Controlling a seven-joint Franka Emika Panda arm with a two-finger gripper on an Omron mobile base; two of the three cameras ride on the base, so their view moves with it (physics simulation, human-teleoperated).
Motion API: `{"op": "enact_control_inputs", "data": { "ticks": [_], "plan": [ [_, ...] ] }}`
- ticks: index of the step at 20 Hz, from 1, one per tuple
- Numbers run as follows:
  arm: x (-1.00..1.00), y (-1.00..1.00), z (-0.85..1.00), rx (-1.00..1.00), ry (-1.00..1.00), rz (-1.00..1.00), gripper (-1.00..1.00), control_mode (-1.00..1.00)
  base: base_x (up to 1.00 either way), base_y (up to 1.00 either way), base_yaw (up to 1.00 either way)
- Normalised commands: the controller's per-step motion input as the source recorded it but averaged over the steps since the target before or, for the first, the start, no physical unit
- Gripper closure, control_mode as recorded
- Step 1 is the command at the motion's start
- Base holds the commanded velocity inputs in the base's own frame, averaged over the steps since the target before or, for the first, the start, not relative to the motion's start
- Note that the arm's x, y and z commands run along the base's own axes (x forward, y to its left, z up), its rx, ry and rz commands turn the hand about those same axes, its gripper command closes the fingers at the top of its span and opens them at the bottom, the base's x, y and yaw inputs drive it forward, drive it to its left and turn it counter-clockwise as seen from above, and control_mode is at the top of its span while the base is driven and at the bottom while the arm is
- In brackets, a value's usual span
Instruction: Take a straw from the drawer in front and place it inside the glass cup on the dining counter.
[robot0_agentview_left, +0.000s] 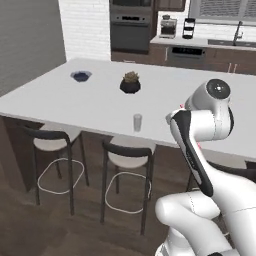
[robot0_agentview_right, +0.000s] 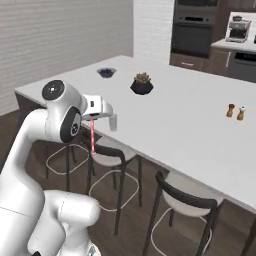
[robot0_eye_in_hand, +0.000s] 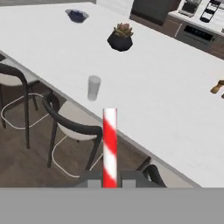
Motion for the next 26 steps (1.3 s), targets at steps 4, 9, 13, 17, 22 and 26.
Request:
{"op": "enact_control_inputs", "data": {
  "ticks": [4, 9, 13, 17, 22, 26],
  "plan": [
    [0.0, 0.0, 0.0, 0.0, 0.0, 0.0, 1.0, 1.0, 0.41, 0.92, -0.54],
    [0.0, 0.0, 0.0, 0.0, 0.0, 0.0, 1.0, 1.0, 0.36, 0.84, -0.52],
    [0.0, 0.0, 0.0, 0.0, 0.0, 0.0, 1.0, 1.0, 0.44, 0.42, -0.45],
    [0.0, 0.0, 0.0, 0.0, 0.0, 0.0, 1.0, 1.0, 0.63, 0.16, -0.36],
    [0.0, 0.0, 0.0, 0.0, 0.0, 0.0, 1.0, 1.0, 0.58, 0.42, -0.29],
    [0.0, 0.0, 0.0, 0.0, 0.0, 0.0, 1.0, 1.0, 0.6, 0.64, -0.24]
  ]
}}
